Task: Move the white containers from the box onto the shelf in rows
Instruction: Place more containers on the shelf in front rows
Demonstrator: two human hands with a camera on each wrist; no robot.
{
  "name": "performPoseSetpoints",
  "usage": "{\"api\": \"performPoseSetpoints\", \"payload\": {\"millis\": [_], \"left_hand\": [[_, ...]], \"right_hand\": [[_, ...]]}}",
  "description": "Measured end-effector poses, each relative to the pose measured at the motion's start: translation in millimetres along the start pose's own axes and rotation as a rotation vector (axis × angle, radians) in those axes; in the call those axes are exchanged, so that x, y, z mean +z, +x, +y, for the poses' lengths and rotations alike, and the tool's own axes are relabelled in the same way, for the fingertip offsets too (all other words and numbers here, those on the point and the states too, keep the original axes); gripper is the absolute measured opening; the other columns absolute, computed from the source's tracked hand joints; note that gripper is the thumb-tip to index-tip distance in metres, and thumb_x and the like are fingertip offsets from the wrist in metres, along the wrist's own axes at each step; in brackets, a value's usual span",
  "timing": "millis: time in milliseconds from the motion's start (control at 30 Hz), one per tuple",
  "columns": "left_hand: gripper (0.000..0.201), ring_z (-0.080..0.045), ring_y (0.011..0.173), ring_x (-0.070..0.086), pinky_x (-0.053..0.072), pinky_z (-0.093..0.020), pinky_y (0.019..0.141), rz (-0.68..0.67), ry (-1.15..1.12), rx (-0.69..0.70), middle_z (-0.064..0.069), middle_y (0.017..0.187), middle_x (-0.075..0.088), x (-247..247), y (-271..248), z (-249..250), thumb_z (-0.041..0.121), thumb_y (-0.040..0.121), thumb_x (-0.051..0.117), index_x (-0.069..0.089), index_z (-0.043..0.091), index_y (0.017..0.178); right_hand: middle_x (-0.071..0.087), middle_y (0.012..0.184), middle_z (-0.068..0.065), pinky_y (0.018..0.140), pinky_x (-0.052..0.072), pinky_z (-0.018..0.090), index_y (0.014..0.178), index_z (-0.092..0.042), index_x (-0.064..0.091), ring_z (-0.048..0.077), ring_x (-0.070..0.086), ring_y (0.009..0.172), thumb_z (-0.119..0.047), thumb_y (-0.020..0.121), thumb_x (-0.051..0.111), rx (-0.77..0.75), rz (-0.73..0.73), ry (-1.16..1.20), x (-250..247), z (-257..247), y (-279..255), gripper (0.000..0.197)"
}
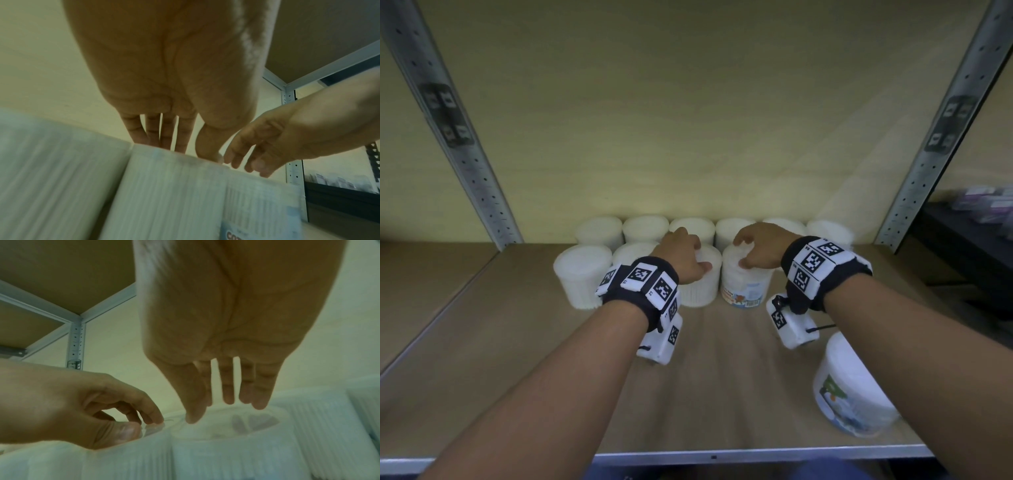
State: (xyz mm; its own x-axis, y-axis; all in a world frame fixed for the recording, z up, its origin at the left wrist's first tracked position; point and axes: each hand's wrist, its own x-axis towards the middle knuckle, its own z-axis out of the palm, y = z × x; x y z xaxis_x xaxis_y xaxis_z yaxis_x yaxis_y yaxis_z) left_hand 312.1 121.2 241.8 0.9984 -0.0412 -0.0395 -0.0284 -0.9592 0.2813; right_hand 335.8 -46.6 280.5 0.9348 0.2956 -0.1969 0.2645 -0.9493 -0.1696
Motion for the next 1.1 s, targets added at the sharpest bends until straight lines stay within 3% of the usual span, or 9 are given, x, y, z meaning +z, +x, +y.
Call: {"api": "performPoseSetpoints", "payload": {"millis": [100, 200, 467, 667, 867, 1000, 1100], "left_hand": [[0.056, -0.027, 0.129, 0.038, 0.036, -0.04, 0.108, -0.001, -0.008, -0.002, -0.01, 0.138, 0.04, 0.5, -0.1, -0.3, 0.042, 0.089, 0.057, 0.046, 0.014, 0.136], [0.056, -0.027, 0.129, 0.038, 0.037, -0.04, 0.108, 0.0, -0.008, -0.002, -0.01, 0.138, 0.04, 0.5, -0.3, -0.4, 0.042, 0.089, 0.058, 0.045, 0.014, 0.136], [0.055, -0.027, 0.127, 0.039, 0.038, -0.039, 0.106, 0.009, -0.018, 0.003, -0.01, 0.136, 0.041, 0.4, -0.7, -0.5, 0.042, 0.089, 0.058, 0.046, 0.014, 0.135], [0.055, -0.027, 0.129, 0.038, 0.037, -0.039, 0.107, 0.008, -0.019, 0.0, -0.01, 0.137, 0.04, 1.0, -1.5, 0.0, 0.042, 0.089, 0.057, 0.046, 0.015, 0.136], [0.054, -0.027, 0.129, 0.037, 0.036, -0.039, 0.108, 0.006, -0.028, -0.005, -0.009, 0.137, 0.04, 1.1, -2.4, 0.6, 0.041, 0.089, 0.057, 0.046, 0.015, 0.136], [0.055, -0.027, 0.13, 0.037, 0.035, -0.039, 0.109, 0.002, -0.021, -0.007, -0.01, 0.138, 0.039, 0.9, -2.7, 1.2, 0.041, 0.09, 0.057, 0.045, 0.015, 0.137], [0.056, -0.027, 0.13, 0.037, 0.035, -0.04, 0.109, 0.0, -0.021, -0.006, -0.009, 0.138, 0.039, 0.6, -2.6, 1.1, 0.041, 0.09, 0.057, 0.045, 0.015, 0.137]], "right_hand": [[0.047, 0.14, 0.011, 0.107, 0.035, 0.033, 0.135, -0.009, 0.049, 0.028, 0.045, 0.128, -0.042, 0.09, 0.057, 0.073, 0.047, -0.092, 3.2, -2.7, 2.9, 0.056], [0.045, 0.141, 0.013, 0.108, 0.037, 0.037, 0.137, -0.009, 0.045, 0.03, 0.045, 0.129, -0.05, 0.088, 0.056, 0.128, 0.02, -0.123, 10.4, -5.4, 7.0, 0.065], [0.047, 0.14, 0.011, 0.107, 0.039, 0.034, 0.138, -0.007, 0.045, 0.028, 0.048, 0.128, -0.038, 0.091, 0.058, 0.091, -0.012, -0.138, 5.9, -7.4, 2.9, 0.057], [0.043, 0.146, 0.004, 0.106, 0.041, 0.032, 0.142, -0.018, 0.044, 0.024, 0.047, 0.13, -0.024, 0.087, 0.065, 0.039, -0.075, -0.098, -0.5, -4.1, 2.0, 0.059], [0.053, 0.136, 0.012, 0.108, 0.034, 0.036, 0.132, -0.004, 0.05, 0.029, 0.049, 0.125, -0.046, 0.091, 0.054, 0.103, 0.029, -0.136, -2.0, -8.6, 3.5, 0.059], [0.057, 0.129, 0.014, 0.099, 0.042, 0.035, 0.125, -0.002, 0.053, 0.029, 0.055, 0.119, -0.049, 0.089, 0.058, 0.129, 0.0, -0.138, 6.9, -8.4, 4.0, 0.059], [0.053, 0.134, 0.013, 0.101, 0.041, 0.035, 0.131, -0.004, 0.05, 0.03, 0.052, 0.123, -0.048, 0.089, 0.058, 0.124, 0.014, -0.139, 9.3, -7.5, 4.6, 0.062]]}}
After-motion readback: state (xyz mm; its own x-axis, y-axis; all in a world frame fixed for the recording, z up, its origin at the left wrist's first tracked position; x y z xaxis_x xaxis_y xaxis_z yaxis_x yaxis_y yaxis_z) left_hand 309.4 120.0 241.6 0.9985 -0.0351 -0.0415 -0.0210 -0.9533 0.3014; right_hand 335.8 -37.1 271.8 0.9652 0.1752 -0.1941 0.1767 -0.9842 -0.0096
